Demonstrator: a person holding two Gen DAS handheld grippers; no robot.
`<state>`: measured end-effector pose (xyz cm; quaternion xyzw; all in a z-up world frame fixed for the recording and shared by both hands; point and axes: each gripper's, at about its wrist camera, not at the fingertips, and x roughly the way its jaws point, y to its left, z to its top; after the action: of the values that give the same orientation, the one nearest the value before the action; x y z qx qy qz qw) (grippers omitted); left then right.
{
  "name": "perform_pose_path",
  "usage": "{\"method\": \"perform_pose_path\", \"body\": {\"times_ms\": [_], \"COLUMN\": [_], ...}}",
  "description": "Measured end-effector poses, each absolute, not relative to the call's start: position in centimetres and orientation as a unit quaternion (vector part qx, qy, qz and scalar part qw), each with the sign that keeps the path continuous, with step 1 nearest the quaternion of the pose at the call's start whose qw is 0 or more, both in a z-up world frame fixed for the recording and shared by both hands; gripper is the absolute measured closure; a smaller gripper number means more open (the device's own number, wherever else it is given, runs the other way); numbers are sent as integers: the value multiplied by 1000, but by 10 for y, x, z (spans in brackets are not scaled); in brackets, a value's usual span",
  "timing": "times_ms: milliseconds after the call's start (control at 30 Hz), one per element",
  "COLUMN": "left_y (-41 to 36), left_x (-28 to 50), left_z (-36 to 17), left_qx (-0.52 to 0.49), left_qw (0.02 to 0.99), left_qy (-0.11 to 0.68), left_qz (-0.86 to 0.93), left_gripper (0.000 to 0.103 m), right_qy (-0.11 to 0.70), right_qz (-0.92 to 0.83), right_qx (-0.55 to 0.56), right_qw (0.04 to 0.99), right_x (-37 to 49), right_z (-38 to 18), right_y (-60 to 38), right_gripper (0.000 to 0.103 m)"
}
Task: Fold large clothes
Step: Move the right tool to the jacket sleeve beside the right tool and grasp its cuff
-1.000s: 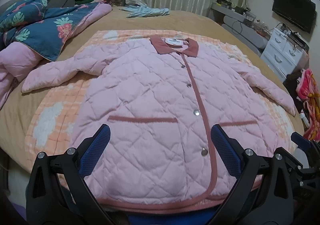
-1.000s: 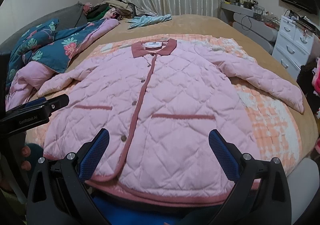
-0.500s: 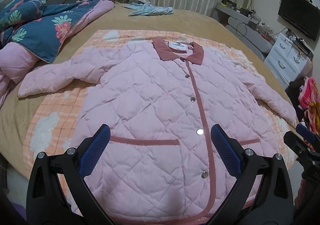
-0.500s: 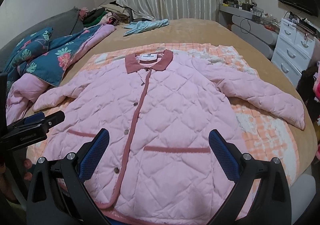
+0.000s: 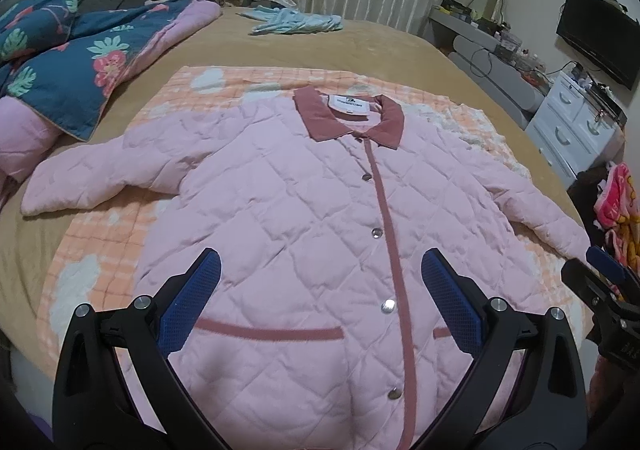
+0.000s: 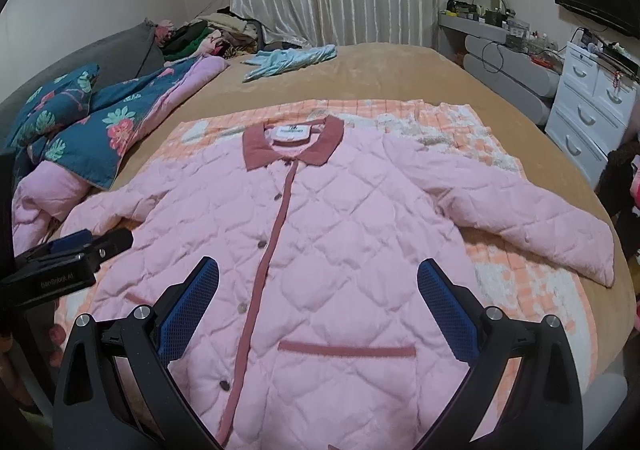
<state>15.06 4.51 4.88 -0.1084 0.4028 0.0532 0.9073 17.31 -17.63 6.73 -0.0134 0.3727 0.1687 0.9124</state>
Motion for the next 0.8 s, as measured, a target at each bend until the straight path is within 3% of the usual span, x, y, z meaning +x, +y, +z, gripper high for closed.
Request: {"method": "perform_pose_path", "body": {"times_ms": [800], "left_y": [-10], "left_x": [262], "left_z": [43], "left_qx": [-85], "left_qw": [907], "left_qy": [413], "left_qz": [1], "left_gripper": [9], "right_qy": [347], "right_qz": [81], "right_qx": [42], "right_qw": [933], "right_x": [296], "right_z": [78], "right_y": [-225], "right_gripper": [4]}}
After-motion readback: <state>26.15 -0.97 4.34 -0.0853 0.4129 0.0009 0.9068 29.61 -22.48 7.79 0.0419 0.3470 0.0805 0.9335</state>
